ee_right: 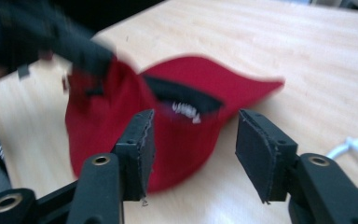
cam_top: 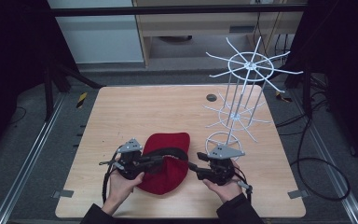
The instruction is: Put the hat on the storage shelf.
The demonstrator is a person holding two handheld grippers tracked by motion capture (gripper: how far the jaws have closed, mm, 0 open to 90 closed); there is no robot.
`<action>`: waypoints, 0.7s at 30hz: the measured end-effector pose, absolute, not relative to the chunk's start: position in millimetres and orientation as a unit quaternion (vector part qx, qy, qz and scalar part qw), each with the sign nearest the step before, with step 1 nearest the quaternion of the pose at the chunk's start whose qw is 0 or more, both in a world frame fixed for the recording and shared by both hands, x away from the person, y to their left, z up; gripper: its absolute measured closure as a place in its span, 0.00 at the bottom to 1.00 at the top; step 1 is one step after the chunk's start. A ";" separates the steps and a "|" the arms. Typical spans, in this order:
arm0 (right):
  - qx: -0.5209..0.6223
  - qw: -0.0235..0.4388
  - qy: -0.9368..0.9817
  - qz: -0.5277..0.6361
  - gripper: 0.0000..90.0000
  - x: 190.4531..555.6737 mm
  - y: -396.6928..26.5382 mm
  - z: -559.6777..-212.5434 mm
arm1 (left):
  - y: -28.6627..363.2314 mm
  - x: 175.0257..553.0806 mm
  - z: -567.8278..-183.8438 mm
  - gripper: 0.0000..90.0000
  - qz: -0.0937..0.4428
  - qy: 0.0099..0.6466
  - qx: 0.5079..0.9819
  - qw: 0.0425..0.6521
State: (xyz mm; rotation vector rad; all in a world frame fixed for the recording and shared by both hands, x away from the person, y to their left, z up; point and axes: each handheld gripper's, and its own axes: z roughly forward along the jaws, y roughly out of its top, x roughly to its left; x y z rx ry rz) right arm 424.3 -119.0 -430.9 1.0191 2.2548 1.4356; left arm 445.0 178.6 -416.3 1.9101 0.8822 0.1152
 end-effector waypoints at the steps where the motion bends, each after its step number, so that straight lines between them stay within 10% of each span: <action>1: 0.353 0.136 0.783 0.494 0.52 421.9 -121.1 -434.9 | 179.9 444.4 -413.8 0.94 0.050 0.364 0.785 0.499; 21: 0.309 0.082 0.808 0.496 0.30 412.9 -84.6 -464.8 | 189.2 431.9 -377.4 0.94 0.101 0.367 0.734 0.562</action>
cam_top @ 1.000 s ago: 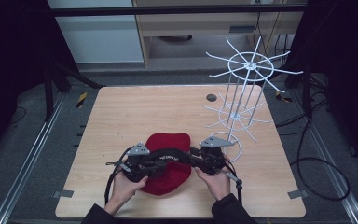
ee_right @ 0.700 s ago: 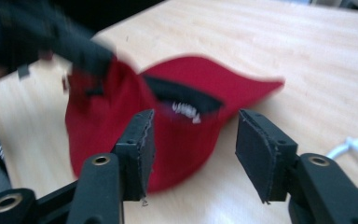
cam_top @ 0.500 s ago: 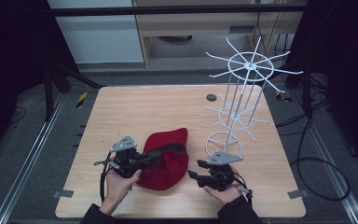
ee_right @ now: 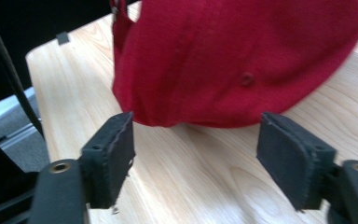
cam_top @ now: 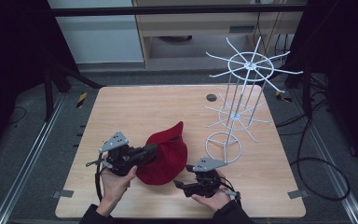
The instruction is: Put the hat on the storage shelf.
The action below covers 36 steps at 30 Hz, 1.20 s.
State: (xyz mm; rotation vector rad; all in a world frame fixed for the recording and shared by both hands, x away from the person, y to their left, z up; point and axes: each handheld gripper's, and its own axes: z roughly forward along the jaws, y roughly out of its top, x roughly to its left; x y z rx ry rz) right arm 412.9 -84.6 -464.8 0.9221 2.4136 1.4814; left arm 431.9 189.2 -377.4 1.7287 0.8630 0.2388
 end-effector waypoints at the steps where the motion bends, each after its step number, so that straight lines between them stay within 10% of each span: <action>1: 0.308 0.079 0.805 0.500 0.29 411.4 -80.8 -463.3 | 188.6 432.0 -377.8 0.94 0.101 0.368 0.732 0.565; 8: 0.326 0.099 0.800 0.493 0.43 416.6 -63.4 -463.6 | 182.5 429.9 -378.4 0.94 0.087 0.361 0.732 0.570; 11: 0.330 0.097 0.805 0.483 0.86 420.8 -58.0 -465.9 | 180.9 429.1 -378.2 0.94 0.085 0.358 0.735 0.569; 13: 0.333 0.100 0.806 0.480 0.98 422.0 -59.8 -465.7 | 181.0 429.4 -378.5 0.94 0.083 0.357 0.736 0.569; 36: 0.276 0.210 0.825 0.447 0.99 425.7 -36.9 -396.2 | 249.1 397.6 -396.2 0.94 0.125 0.409 0.703 0.568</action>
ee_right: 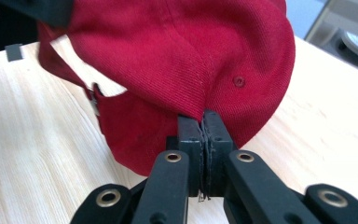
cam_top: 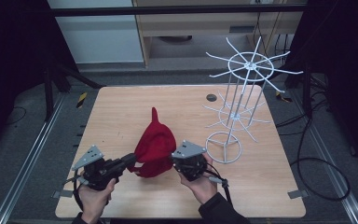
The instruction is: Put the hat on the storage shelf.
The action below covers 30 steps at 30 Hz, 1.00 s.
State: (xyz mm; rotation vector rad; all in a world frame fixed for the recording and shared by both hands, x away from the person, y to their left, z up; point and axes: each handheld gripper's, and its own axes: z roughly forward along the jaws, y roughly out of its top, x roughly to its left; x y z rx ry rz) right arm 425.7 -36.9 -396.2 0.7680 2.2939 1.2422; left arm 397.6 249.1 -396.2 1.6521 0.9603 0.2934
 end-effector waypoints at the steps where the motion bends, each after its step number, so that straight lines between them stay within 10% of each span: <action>1: 0.271 0.208 0.828 0.445 0.99 426.5 -32.1 -392.7 | 254.3 396.1 -398.5 0.94 0.127 0.414 0.702 0.566; 30: 0.235 0.176 0.821 0.490 0.69 435.4 9.7 -409.9 | 334.9 404.7 -454.4 0.94 0.197 0.544 0.691 0.433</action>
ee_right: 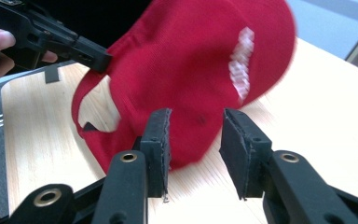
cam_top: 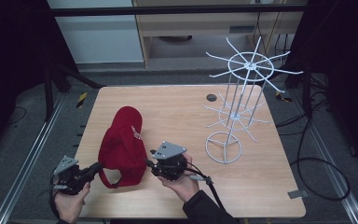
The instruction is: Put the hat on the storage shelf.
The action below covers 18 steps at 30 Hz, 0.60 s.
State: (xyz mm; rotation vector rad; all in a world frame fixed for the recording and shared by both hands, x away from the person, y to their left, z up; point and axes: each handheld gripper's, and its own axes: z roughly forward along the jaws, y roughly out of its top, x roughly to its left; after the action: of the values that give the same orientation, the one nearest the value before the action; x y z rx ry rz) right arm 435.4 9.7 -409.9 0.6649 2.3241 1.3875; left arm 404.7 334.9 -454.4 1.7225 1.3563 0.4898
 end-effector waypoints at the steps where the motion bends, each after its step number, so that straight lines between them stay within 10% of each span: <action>1: 0.239 0.174 0.820 0.490 0.69 436.2 6.0 -411.5 | 335.9 405.9 -456.0 0.94 0.200 0.546 0.695 0.423; 18: 0.303 0.183 0.812 0.464 0.64 430.4 -74.5 -439.8 | 307.8 406.6 -471.2 0.93 0.169 0.497 0.761 0.381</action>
State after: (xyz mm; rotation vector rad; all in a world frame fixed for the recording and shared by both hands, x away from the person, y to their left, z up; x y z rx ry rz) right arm 430.4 -74.5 -439.8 0.8549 2.2921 1.3089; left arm 406.6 307.8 -471.2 1.9415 1.2694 0.4305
